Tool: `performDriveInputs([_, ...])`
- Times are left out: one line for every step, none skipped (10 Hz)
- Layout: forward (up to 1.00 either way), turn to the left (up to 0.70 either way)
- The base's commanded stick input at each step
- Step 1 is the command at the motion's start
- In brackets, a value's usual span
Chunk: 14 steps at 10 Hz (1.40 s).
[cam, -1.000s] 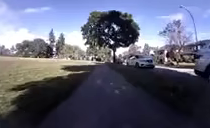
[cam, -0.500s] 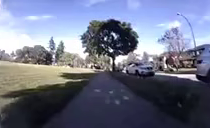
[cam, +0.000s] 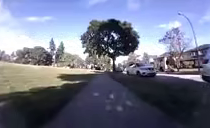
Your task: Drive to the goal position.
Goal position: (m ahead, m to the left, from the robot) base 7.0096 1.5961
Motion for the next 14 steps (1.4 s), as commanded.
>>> performDriveInputs([1.0, -0.01])
performDriveInputs([1.0, -0.01])
performDriveInputs([1.0, -0.01])
performDriveInputs([1.0, -0.01])
performDriveInputs([1.0, -0.01])
performDriveInputs([1.0, -0.01])
performDriveInputs([1.0, -0.01])
performDriveInputs([1.0, -0.01])
performDriveInputs([1.0, -0.01])
performDriveInputs([1.0, -0.01])
performDriveInputs([1.0, -0.01])
performDriveInputs([1.0, -0.01])
performDriveInputs([1.0, -0.01])
performDriveInputs([1.0, -0.01])
